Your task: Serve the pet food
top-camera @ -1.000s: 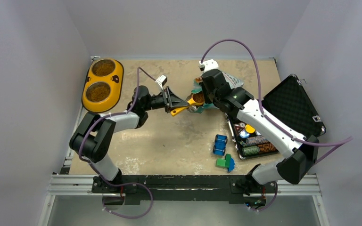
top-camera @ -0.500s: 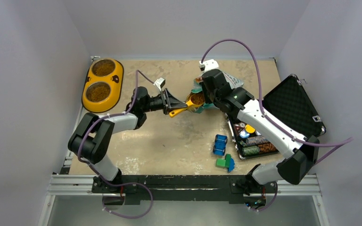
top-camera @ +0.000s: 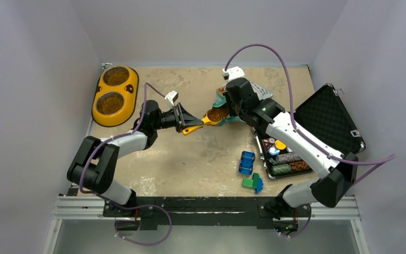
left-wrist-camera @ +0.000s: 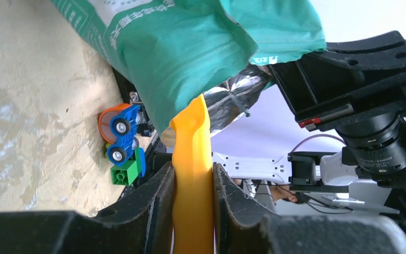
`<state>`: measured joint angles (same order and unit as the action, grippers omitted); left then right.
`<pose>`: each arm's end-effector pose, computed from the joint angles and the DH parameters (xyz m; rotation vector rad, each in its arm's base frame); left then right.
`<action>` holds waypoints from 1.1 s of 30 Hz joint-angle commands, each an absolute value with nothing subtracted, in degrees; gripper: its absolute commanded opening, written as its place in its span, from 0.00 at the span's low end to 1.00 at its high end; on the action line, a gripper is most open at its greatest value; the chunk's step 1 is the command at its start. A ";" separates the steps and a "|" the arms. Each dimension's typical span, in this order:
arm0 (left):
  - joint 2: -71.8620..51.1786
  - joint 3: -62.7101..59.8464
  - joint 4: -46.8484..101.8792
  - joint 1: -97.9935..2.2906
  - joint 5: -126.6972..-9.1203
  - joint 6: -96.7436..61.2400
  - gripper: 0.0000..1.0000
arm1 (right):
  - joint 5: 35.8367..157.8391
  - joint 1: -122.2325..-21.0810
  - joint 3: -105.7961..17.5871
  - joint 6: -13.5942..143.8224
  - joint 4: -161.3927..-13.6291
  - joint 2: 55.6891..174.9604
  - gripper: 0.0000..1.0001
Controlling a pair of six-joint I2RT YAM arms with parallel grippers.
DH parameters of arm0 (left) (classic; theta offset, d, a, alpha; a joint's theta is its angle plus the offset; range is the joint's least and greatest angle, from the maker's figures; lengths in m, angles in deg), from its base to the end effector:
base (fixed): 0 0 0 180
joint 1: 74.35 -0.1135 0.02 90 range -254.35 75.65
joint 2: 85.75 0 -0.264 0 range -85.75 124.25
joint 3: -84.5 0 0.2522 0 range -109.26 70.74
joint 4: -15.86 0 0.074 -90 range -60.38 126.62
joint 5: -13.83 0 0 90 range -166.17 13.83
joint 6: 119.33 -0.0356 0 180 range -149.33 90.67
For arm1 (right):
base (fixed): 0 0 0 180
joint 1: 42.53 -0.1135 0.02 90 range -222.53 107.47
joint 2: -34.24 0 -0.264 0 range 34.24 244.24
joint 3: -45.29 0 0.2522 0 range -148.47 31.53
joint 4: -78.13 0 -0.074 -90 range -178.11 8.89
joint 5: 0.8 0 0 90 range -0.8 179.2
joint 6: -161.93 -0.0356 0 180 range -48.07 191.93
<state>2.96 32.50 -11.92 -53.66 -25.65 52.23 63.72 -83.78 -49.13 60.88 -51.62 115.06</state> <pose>0.2819 -0.1358 0.2117 -0.3193 2.1467 -1.9359 0.2418 0.1917 0.3701 -0.3207 2.1160 0.0393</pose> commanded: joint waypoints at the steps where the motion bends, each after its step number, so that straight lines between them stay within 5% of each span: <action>1: 7.00 27.50 -18.20 -54.10 -27.86 52.11 0.00 | 63.26 -84.23 -52.61 60.96 -57.42 109.78 0.00; 3: 9.61 30.72 -31.80 -54.83 -29.03 60.83 0.00 | 63.67 -84.26 -53.53 60.60 -56.94 110.25 0.00; 7: 5.89 32.29 -18.95 -53.98 -30.02 51.55 0.00 | 63.40 -84.25 -52.39 61.03 -57.36 108.99 0.00; 11: 5.95 34.36 -32.08 -55.77 -29.11 60.49 0.00 | 63.62 -84.27 -52.40 61.08 -57.34 109.34 0.00; 15: 5.47 26.73 -9.49 -54.49 -28.80 45.34 0.00 | 63.90 -84.20 -52.47 60.90 -57.41 109.44 0.00; 18: 8.53 28.63 -29.23 -55.54 -27.56 58.92 0.00 | 64.32 -84.32 -52.84 60.53 -57.06 109.68 0.00; 23: -1.42 29.44 -4.44 -56.89 -27.59 41.59 0.00 | 64.04 -84.25 -50.78 60.99 -57.91 108.16 0.00; 26: 6.54 28.70 -23.72 -56.97 -25.95 55.04 0.00 | 64.54 -84.36 -52.87 60.59 -57.25 109.63 0.00; 31: 1.83 30.87 -11.35 -56.54 -28.11 46.31 0.00 | 64.25 -84.36 -51.68 61.03 -57.57 108.35 0.00; 33: 5.18 31.01 -24.10 -56.57 -26.95 55.33 0.00 | 64.33 -84.33 -51.77 60.84 -57.42 108.84 0.00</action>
